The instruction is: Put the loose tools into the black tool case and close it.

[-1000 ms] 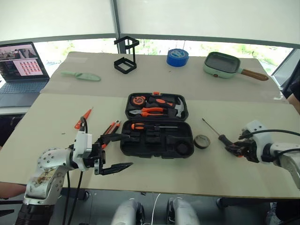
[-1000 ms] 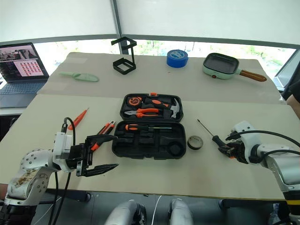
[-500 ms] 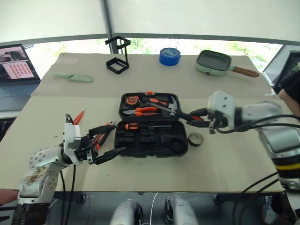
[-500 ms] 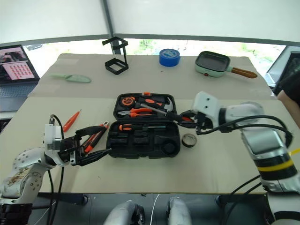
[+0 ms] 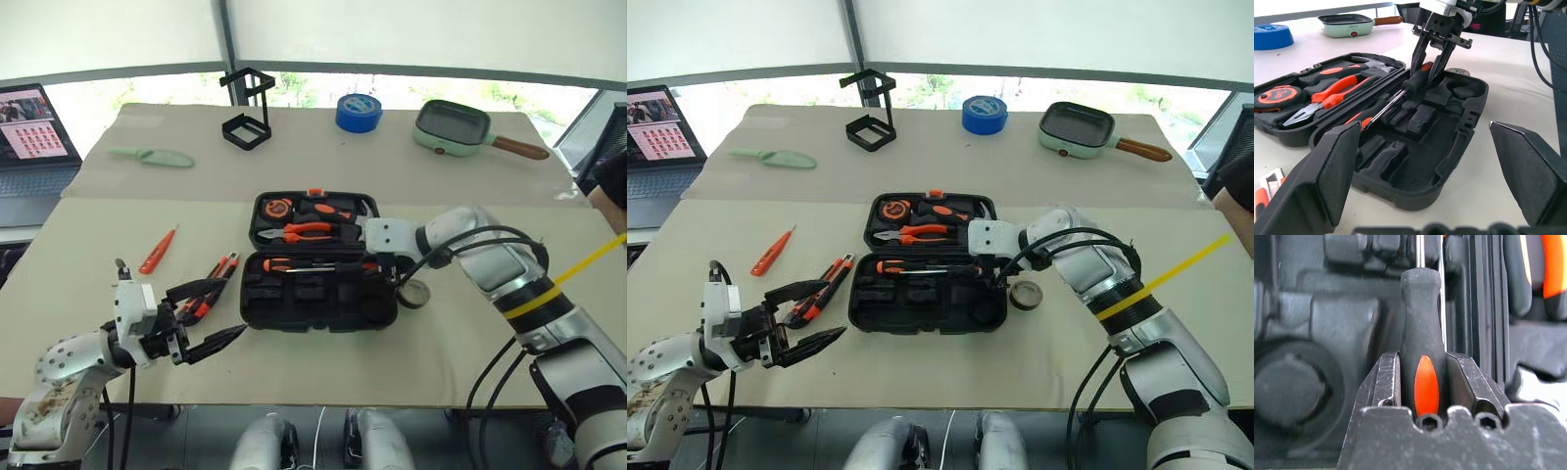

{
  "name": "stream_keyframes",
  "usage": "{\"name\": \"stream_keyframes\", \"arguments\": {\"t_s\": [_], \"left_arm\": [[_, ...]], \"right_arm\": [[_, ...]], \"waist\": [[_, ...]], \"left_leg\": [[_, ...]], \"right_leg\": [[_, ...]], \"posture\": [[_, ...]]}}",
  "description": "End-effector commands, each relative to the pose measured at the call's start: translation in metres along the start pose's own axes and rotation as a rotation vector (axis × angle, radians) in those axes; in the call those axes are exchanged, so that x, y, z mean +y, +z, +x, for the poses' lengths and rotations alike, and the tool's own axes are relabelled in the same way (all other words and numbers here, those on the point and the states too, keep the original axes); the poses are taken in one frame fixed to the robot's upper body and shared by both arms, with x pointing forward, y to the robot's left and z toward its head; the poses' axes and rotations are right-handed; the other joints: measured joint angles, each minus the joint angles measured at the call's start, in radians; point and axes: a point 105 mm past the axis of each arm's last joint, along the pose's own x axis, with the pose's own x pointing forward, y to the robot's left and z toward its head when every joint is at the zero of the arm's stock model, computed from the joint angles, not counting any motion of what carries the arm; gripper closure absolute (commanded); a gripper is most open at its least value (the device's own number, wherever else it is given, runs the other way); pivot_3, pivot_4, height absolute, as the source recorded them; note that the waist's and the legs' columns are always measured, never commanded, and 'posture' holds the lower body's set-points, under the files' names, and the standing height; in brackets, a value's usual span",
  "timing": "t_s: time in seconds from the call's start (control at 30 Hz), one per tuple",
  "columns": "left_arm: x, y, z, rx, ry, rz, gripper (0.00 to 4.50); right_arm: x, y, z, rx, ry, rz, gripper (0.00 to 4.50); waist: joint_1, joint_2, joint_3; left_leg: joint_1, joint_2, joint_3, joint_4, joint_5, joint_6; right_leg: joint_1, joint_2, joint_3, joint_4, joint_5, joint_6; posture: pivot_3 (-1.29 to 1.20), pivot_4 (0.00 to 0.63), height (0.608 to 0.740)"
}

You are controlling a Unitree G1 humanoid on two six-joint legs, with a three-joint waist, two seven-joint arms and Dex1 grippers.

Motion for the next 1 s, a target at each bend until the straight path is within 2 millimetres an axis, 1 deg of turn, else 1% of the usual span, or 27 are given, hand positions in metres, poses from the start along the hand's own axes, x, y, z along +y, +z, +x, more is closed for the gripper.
{"name": "stream_keyframes", "arguments": {"t_s": [0.03,0.2,0.3,0.37,0.47,0.53,0.63,0.8,0.87,0.9,0.97,1.0], "left_arm": [[-0.003,0.013,0.007,-0.03,-0.013,0.063,0.0],[-0.001,0.016,0.007,-0.032,-0.007,0.072,0.0],[0.0,0.016,0.007,-0.033,-0.005,0.074,0.0],[0.0,0.015,0.008,-0.033,-0.004,0.075,0.0],[0.0,0.015,0.009,-0.033,-0.005,0.074,0.0],[0.001,0.014,0.008,-0.03,-0.005,0.074,0.0],[0.003,0.014,0.006,-0.024,0.003,0.075,0.0],[0.006,0.012,0.002,-0.019,0.019,0.075,0.0],[0.008,0.01,0.001,-0.016,0.034,0.07,0.0],[0.009,0.008,0.0,-0.014,0.042,0.068,0.0],[0.01,0.005,-0.001,-0.007,0.05,0.069,0.0],[0.01,0.005,-0.001,-0.007,0.051,0.069,0.0]], "right_arm": [[-0.005,0.002,-0.003,0.022,-0.009,-0.034,3.49],[0.0,-0.001,-0.002,0.044,0.02,-0.036,3.49],[0.0,0.0,0.0,0.042,0.016,-0.021,3.49],[0.001,-0.001,0.003,0.039,0.016,-0.01,3.49],[0.0,0.002,0.006,0.008,0.008,0.002,3.49],[-0.002,0.004,0.006,-0.017,-0.001,-0.038,2.46],[-0.011,0.021,-0.007,-0.12,-0.017,-0.104,1.62],[-0.021,0.033,-0.033,-0.236,-0.009,-0.088,1.62],[-0.027,0.036,-0.041,-0.344,-0.022,-0.033,2.16],[-0.028,0.038,-0.04,-0.41,-0.031,0.009,2.39],[-0.027,0.038,-0.034,-0.476,-0.038,0.069,3.11],[-0.026,0.037,-0.028,-0.483,-0.045,0.074,3.34]], "waist": [[0.001,0.0,0.0],[0.003,0.0,0.0],[0.003,0.0,0.0],[0.001,0.0,0.0],[0.0,0.0,0.0],[0.0,0.0,0.0],[0.0,0.0,0.0],[0.0,0.0,0.0],[0.0,0.0,0.0],[0.0,0.0,0.0],[0.0,0.0,0.0],[-0.001,0.0,0.0]], "left_leg": [[0.001,0.0,0.0,0.0,0.0,-0.001],[0.002,0.0,0.0,0.0,0.0,-0.006],[0.003,0.0,0.0,0.0,0.0,-0.005],[0.003,0.0,0.0,0.0,0.001,-0.003],[0.003,0.0,0.0,0.0,0.002,-0.001],[0.003,0.001,0.0,0.0,0.002,-0.001],[0.003,0.001,0.0,0.0,0.002,-0.001],[0.002,0.001,0.001,0.0,0.002,-0.001],[0.003,0.001,0.001,0.0,0.002,-0.001],[0.003,0.001,0.001,0.0,0.002,-0.001],[0.004,0.001,0.001,0.0,0.003,-0.001],[0.004,0.002,0.001,0.0,0.003,-0.001]], "right_leg": [[0.0,0.0,0.001,0.001,0.0,0.0],[0.0,-0.002,0.001,0.004,0.003,-0.005],[0.0,-0.003,0.001,0.005,0.004,-0.005],[0.0,-0.003,0.001,0.005,0.007,-0.011],[-0.001,-0.003,0.002,0.005,0.007,-0.011],[0.0,-0.002,0.002,0.005,0.007,-0.011],[-0.001,-0.002,0.002,0.005,0.007,-0.011],[-0.001,-0.001,0.002,0.005,0.007,-0.011],[-0.001,-0.001,0.002,0.005,0.007,-0.011],[0.0,0.0,0.002,0.005,0.007,-0.011],[0.0,0.0,0.002,0.005,0.007,-0.012],[0.0,0.0,0.003,0.005,0.007,-0.012]], "posture": [[0.0,0.15,0.74],[0.0,0.15,0.74],[0.0,0.15,0.74],[0.0,0.15,0.74],[0.0,0.15,0.74],[0.0,0.15,0.74],[0.0,0.15,0.74],[0.0,0.15,0.74],[0.0,0.15,0.74],[0.0,0.15,0.74],[0.0,0.15,0.74],[0.0,0.15,0.74]]}}
